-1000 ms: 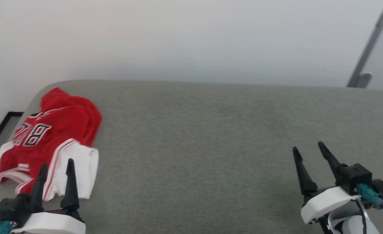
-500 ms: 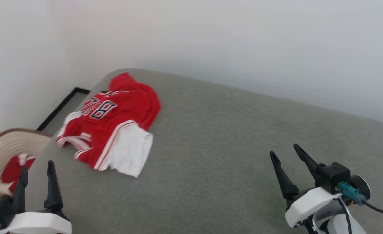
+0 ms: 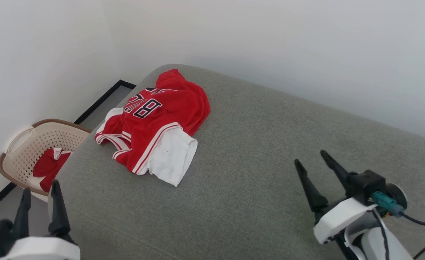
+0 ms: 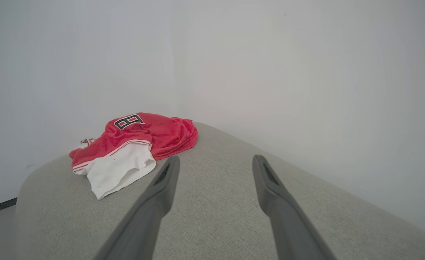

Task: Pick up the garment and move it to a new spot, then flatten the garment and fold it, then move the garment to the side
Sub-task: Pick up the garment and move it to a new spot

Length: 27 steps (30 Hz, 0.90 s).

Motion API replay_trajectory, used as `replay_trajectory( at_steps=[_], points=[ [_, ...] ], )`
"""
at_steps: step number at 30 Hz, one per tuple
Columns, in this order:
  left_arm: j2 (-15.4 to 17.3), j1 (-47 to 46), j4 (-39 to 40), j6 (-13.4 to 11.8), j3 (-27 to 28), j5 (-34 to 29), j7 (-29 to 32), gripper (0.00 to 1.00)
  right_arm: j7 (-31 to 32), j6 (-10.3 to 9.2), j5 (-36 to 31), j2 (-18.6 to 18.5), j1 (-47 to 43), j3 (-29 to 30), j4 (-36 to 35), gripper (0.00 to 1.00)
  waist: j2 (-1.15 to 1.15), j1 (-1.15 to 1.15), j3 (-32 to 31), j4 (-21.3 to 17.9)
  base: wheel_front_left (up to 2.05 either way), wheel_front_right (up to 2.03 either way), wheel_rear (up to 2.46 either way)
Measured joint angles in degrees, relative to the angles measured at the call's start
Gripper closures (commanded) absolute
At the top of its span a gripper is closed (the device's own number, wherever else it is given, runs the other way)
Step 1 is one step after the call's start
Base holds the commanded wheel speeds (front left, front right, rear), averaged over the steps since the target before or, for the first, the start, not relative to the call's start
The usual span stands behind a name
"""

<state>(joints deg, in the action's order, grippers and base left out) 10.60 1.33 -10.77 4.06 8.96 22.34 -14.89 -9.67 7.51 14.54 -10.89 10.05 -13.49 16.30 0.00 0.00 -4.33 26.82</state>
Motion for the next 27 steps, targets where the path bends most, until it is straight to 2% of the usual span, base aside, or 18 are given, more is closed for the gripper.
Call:
replay_trajectory(
  at_steps=[6, 12, 21, 27],
  points=[
    [1.07, -5.02, -2.50, 1.09, -2.25, 0.01, 1.23, 0.00, 0.03, -0.01, -0.54, -0.38, -0.55, 2.57, -0.94, 0.00, 0.00, 0.00, 0.08, -0.26, 0.00, 0.00, 0.00],
    [3.49, -14.33, -6.99, 2.38, -4.17, 1.94, 2.35, 0.00, 1.65, -0.01, -1.53, -1.23, -0.41, 4.56, -3.63, 0.00, 0.00, 0.00, 2.42, -2.43, 0.00, 0.00, 0.00],
    [9.49, -31.65, -19.57, 3.21, -8.42, 5.78, 4.45, 0.00, 4.82, -0.01, -2.93, -3.79, 2.38, 6.95, -10.24, 0.00, 0.00, 0.00, 9.78, -6.80, 0.00, 0.00, 0.00],
    [13.27, -42.02, -29.11, 3.25, -13.95, 10.02, 7.22, 0.00, 7.16, -0.01, -3.34, -5.84, 6.12, 6.61, -14.47, 0.00, 0.00, 0.00, 16.71, -10.11, 0.00, 0.00, 0.00]
  ],
)
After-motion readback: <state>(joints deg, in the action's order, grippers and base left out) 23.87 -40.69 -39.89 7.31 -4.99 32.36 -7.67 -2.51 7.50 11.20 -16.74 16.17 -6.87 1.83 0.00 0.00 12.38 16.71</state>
